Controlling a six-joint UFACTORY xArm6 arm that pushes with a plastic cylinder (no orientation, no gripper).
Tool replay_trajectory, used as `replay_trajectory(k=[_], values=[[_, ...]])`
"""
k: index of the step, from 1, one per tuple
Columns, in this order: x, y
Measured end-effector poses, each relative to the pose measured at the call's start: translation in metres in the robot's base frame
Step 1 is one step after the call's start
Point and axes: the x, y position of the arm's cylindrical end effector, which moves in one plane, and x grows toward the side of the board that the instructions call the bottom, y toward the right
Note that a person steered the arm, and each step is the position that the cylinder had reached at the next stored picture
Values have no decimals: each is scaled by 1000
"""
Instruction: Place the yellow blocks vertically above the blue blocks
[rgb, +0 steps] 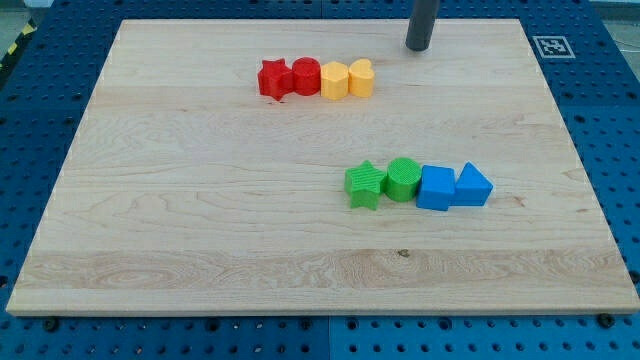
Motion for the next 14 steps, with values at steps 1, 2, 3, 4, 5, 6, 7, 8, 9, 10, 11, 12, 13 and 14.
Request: replay_trajectory(k=[1, 2, 3, 4, 5, 6, 7, 8, 9, 10, 11, 12, 13, 14], values=[[-2, -43], [-2, -96], [11, -110], [46, -107], [84, -96], [114, -64], [115, -57], [131, -33], [185, -33], [210, -93], [201, -163], [180, -189], [158, -168], [140, -120]])
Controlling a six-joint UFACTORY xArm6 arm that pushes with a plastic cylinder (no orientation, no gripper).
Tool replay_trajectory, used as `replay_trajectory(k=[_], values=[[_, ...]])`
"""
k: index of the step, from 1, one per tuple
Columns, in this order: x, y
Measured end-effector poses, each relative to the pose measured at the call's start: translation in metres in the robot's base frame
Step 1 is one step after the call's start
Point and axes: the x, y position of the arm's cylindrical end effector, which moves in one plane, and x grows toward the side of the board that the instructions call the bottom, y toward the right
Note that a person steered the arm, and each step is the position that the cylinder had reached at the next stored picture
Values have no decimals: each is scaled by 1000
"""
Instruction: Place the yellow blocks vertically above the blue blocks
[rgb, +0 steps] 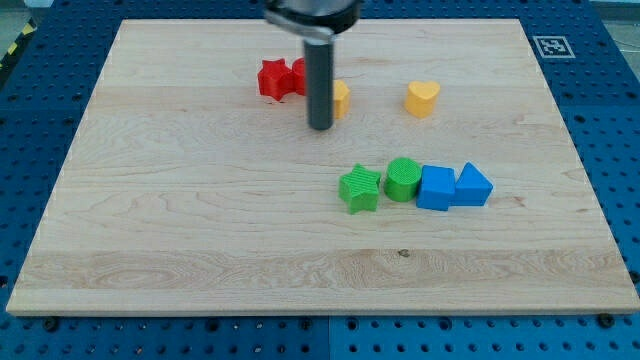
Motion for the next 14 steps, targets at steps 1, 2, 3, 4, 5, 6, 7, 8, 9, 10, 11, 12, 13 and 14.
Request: replay_trajectory(k=[1, 2, 3, 4, 5, 6, 7, 8, 9, 10, 11, 12, 13, 14], values=[[-3, 13], [0, -12], [-16, -23], [-30, 3], [-38, 79], [-37, 110], [-13, 90], [4, 98], [4, 168], [3, 199], [-2, 183], [-16, 155], [-36, 138], [-41, 137]])
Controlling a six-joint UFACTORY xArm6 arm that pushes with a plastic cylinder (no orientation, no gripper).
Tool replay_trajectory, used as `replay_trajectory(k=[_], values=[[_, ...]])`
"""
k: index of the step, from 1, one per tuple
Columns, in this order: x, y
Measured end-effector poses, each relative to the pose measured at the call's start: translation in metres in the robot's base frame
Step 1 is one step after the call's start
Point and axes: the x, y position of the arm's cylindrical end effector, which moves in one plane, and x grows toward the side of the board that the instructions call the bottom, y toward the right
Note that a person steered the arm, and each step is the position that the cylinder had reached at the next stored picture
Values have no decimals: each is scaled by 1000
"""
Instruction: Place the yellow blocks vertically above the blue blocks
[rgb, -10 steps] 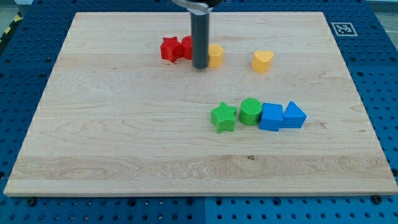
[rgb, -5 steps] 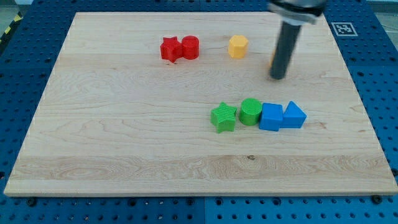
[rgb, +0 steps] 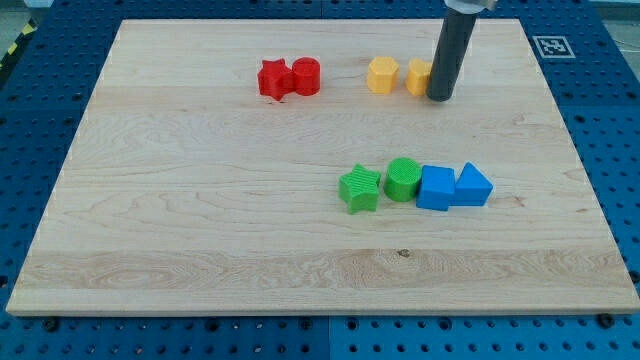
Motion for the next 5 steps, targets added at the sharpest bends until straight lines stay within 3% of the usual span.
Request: replay_trajectory(k=[2, 3, 5], values=[[27, -9], [30, -48], [6, -98]])
